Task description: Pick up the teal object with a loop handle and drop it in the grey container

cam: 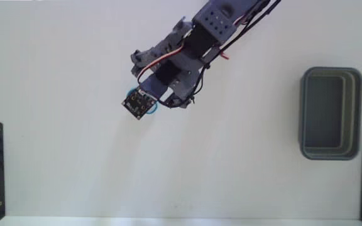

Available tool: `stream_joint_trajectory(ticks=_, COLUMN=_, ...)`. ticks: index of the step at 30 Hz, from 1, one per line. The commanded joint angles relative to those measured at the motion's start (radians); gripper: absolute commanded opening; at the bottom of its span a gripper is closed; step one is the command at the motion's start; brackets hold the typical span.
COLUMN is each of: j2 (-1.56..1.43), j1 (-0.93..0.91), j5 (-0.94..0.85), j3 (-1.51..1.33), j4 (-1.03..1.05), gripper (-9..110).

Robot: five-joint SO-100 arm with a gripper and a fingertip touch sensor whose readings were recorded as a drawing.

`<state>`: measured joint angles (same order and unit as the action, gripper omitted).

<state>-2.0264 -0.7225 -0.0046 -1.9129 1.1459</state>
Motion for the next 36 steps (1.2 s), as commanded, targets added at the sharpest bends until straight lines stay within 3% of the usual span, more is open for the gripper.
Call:
stream_joint_trajectory(ticks=1, j2=-0.004, j1=-0.025, j5=0.005, j3=0.058, j4=-0.021, gripper=110)
stream_joint_trajectory(ticks=36, j2=0.231, j1=-0.025, j5=0.005, j3=0.212, j4=-0.101, gripper=110)
